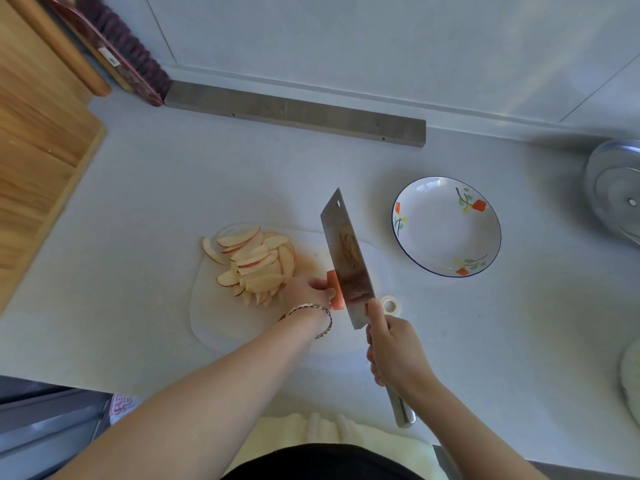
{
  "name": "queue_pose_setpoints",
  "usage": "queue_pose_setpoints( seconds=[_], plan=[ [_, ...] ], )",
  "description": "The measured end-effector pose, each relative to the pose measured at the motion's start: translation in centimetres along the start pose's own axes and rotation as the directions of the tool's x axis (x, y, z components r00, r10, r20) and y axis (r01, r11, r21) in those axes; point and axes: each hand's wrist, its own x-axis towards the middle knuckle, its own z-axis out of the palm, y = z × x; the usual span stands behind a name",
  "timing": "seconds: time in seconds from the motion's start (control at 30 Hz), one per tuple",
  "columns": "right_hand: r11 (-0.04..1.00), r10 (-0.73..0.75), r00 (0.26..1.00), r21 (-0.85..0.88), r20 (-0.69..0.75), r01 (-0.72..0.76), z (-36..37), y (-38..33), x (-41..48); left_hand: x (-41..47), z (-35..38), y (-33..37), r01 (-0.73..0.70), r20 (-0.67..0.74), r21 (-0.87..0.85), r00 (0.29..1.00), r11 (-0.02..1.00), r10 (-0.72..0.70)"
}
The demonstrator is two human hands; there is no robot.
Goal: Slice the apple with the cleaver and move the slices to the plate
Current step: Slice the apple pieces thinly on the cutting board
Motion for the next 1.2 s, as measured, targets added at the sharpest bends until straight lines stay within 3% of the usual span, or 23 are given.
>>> queue_pose_setpoints(
  seconds=[0.43,0.6,1.2],
  plan=[
    [0.998,0.069,0.998,-0.014,0.014,-0.068,-0.2,0.7,-0.7,-0.4,0.1,0.6,0.026,0.013,-0.078,1.0,0.997,-0.025],
    [0.994,0.099,0.994,0.033,0.04,-0.1,-0.8,0.0,-0.7,0.2,0.0,0.3,-0.013,-0.029,0.041,0.999,0.999,0.014],
    [0.99,0.134,0.989,0.03,0.057,-0.136,-0.3,1.6,-1.0,0.2,0.0,0.3,-0.036,-0.006,0.107,0.999,0.994,0.037]
  ],
)
